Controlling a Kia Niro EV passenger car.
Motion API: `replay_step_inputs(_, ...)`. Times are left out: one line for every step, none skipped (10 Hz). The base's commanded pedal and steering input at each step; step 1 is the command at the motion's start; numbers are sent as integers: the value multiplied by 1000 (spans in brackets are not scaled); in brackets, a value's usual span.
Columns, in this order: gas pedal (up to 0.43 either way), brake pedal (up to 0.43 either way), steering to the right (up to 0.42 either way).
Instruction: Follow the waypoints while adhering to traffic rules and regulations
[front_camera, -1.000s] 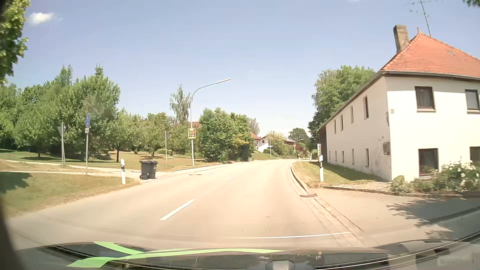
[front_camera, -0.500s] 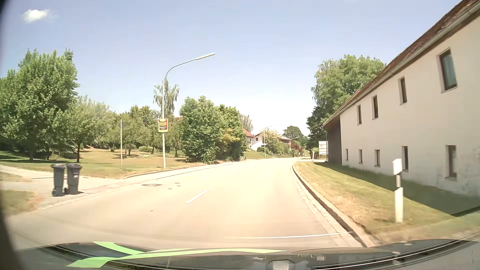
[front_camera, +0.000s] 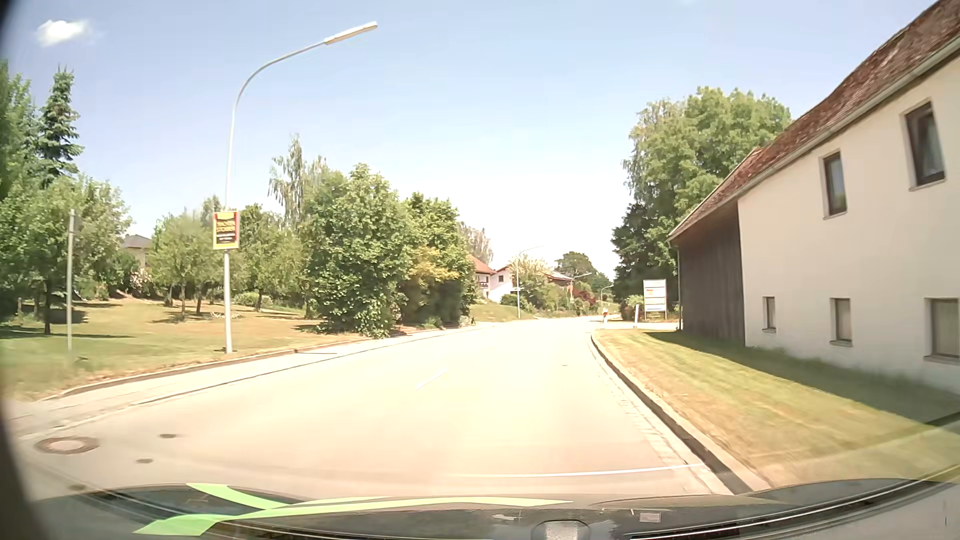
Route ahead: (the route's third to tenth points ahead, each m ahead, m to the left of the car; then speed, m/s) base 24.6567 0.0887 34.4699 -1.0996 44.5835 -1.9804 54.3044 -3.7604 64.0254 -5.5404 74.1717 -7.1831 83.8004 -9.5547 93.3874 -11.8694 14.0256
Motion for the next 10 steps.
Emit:
replay_step_inputs(130, 0, 13)
replay_step_inputs(130, 0, 14)
replay_step_inputs(130, 0, 15)
replay_step_inputs(130, 0, 16)
replay_step_inputs(130, 0, 16)
replay_step_inputs(150, 0, 16)
replay_step_inputs(157, 0, 16)
replay_step_inputs(177, 0, 16)
replay_step_inputs(177, 0, 17)
replay_step_inputs(177, 0, 17)
